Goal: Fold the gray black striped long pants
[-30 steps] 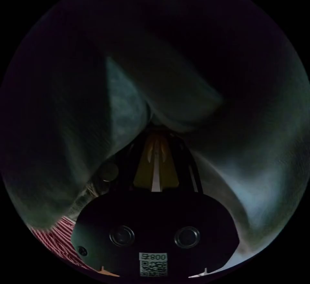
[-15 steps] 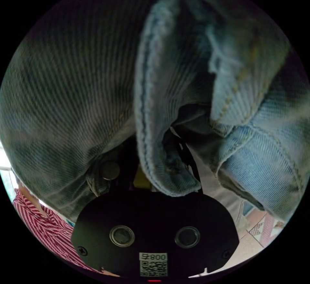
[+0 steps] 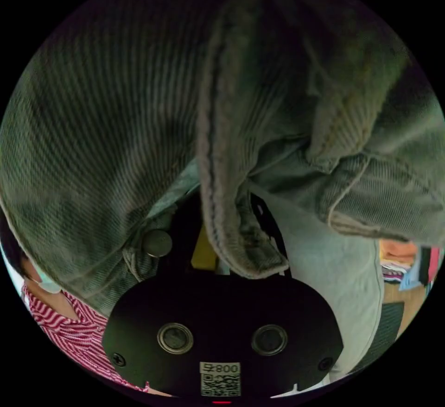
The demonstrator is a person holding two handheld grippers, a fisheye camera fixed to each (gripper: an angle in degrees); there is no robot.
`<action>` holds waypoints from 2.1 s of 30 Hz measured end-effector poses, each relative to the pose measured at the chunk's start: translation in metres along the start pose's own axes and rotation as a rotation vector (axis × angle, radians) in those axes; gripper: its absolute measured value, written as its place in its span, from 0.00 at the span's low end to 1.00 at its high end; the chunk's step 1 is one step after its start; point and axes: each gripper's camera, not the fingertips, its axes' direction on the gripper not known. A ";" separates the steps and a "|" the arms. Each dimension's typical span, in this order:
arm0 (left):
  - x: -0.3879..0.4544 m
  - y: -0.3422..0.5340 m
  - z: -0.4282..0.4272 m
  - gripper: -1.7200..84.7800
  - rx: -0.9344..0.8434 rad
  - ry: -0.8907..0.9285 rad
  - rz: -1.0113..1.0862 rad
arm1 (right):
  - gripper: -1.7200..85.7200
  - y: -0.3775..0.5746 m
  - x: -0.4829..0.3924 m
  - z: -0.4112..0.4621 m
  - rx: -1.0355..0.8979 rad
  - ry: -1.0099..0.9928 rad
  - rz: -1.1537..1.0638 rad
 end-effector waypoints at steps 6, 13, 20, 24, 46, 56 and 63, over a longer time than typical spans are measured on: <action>-0.053 0.066 -0.090 0.02 -0.045 -0.281 -0.487 | 0.02 0.054 -0.142 0.293 -0.703 -0.244 0.069; -0.027 0.118 -0.190 0.03 0.083 -0.407 -0.852 | 0.02 0.199 -0.217 0.312 -0.969 -0.369 0.550; -0.057 0.007 -0.204 0.11 -0.007 -0.465 -0.679 | 0.02 0.177 -0.243 0.161 -0.852 -0.167 0.704; -0.079 -0.062 -0.184 0.15 -0.142 -0.570 -0.566 | 0.02 0.159 -0.263 0.082 -0.814 0.013 0.773; -0.014 -0.138 -0.299 0.03 0.013 -1.086 -0.748 | 0.02 0.061 -0.378 -0.065 -0.754 0.079 0.989; 0.055 -0.094 -0.366 0.02 0.242 -1.158 -0.943 | 0.02 -0.016 -0.382 -0.094 -0.661 0.126 0.975; -0.020 -0.196 -0.304 0.02 -0.001 -0.971 -0.653 | 0.02 -0.081 -0.361 -0.105 -0.652 0.282 0.942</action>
